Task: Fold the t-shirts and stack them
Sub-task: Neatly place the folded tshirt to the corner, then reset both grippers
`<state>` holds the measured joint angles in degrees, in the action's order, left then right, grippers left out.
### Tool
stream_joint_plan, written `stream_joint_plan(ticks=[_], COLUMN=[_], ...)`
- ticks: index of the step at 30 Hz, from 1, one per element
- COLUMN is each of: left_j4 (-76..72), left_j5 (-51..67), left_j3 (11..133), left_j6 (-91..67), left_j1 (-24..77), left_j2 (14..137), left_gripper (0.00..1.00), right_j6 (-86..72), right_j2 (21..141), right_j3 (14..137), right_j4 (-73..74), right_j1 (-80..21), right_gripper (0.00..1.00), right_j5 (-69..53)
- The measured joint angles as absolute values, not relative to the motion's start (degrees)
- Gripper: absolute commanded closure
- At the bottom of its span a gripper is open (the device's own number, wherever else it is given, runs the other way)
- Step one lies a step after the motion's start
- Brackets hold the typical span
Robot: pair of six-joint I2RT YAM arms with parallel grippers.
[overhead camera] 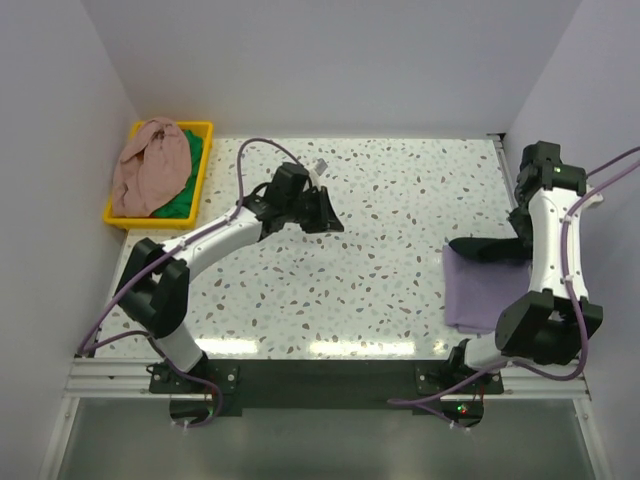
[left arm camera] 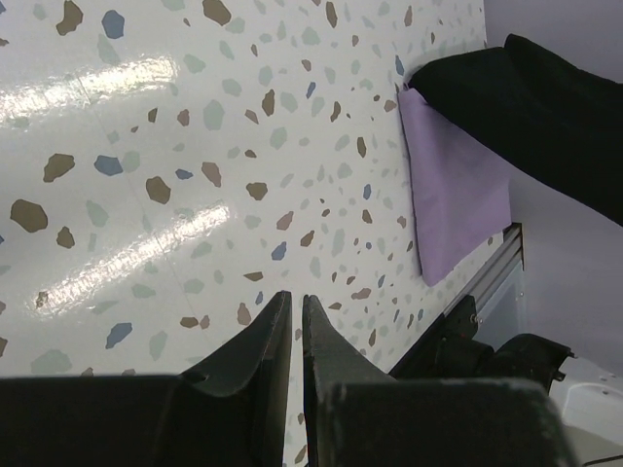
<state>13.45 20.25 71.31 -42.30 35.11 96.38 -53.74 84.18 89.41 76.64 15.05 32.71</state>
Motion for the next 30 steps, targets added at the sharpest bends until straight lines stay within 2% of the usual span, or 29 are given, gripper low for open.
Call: stream_joint_plan(ticks=[3, 4, 5, 6, 7, 8, 21, 26, 30], left_j4=[13.1, 13.0, 12.9, 12.9, 12.9, 12.8, 10.5, 10.5, 10.8], left_j5=[20.3, 20.3, 20.3, 20.3, 20.3, 20.3, 20.6, 19.9, 18.1], left_j3=[70.9, 70.7, 70.5, 70.3, 70.1, 69.8, 65.9, 65.3, 64.3], left_j6=[-42.3, -42.4, -42.4, -42.4, -42.4, -42.4, -42.9, -42.6, -41.7], left_j1=[35.7, 35.9, 36.0, 36.1, 36.2, 36.3, 36.6, 36.6, 36.3], left_j2=[96.2, 96.1, 96.1, 96.1, 96.1, 96.1, 93.2, 91.4, 89.0], left_gripper=[0.86, 0.86, 0.86, 0.86, 0.86, 0.86, 0.85, 0.80, 0.76], right_j6=[-53.2, -53.0, -53.0, -53.1, -53.2, -52.8, -44.2, -38.8, -37.3], right_j2=[82.6, 81.6, 81.0, 80.3, 79.6, 78.9, 71.7, 70.6, 62.3], right_j3=[86.7, 85.4, 84.5, 83.4, 82.3, 81.3, 75.3, 70.9, 60.6], right_j4=[76.6, 76.5, 76.5, 76.5, 76.5, 76.6, 75.4, 68.7, 58.0], right_j1=[15.1, 15.1, 15.1, 15.1, 15.1, 15.1, 15.1, 15.0, 10.4], right_gripper=[1.00, 0.94, 0.81, 0.37, 0.08, 0.01, 0.01, 0.01, 0.01], right_j5=[31.9, 31.8, 31.7, 31.7, 31.6, 31.5, 26.9, 18.0, 8.7])
